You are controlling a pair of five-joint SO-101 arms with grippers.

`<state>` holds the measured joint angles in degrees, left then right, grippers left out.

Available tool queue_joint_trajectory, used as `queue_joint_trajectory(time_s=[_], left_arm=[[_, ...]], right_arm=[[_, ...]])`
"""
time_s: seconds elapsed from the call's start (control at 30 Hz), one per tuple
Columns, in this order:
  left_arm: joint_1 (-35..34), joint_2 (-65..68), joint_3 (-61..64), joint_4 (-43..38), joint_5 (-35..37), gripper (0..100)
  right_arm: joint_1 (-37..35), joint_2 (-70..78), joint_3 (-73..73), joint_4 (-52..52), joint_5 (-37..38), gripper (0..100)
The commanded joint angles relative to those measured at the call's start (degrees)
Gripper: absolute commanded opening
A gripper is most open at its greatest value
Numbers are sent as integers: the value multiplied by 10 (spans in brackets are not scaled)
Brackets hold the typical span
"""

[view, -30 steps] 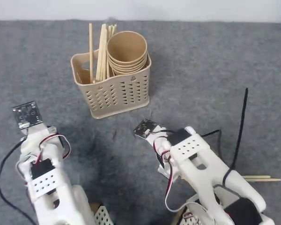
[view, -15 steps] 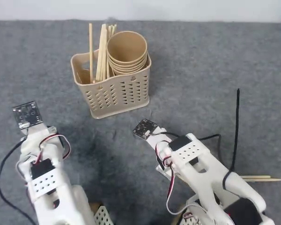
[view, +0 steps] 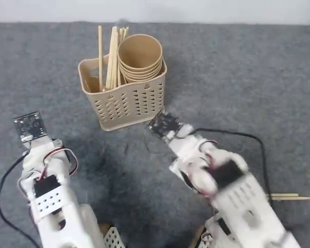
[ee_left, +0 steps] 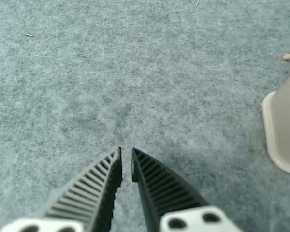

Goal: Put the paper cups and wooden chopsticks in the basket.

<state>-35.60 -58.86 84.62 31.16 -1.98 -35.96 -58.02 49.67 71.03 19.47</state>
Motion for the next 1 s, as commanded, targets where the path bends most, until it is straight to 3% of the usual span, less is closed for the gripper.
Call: queue_joint_trajectory(time_s=[0.0, 0.1, 0.33, 0.47, 0.7, 0.97], left_arm=[[3, -11, -2, -15, -6, 34], [4, -11, -1, -15, -6, 34], [76, -12, 11, 3, -93, 33], [84, -12, 10, 12, -98, 33], [100, -62, 26, 40, -101, 33], [136, -354, 119, 167, -143, 15]], right_arm=[[-6, -135, -66, -70, 4, 9], [-6, -179, -67, -196, 0, 9], [-6, -153, -69, -490, -172, 9], [-6, -88, -91, -612, -193, 9], [-35, 86, -214, -665, -194, 9], [-111, 267, -428, -659, -191, 9]])
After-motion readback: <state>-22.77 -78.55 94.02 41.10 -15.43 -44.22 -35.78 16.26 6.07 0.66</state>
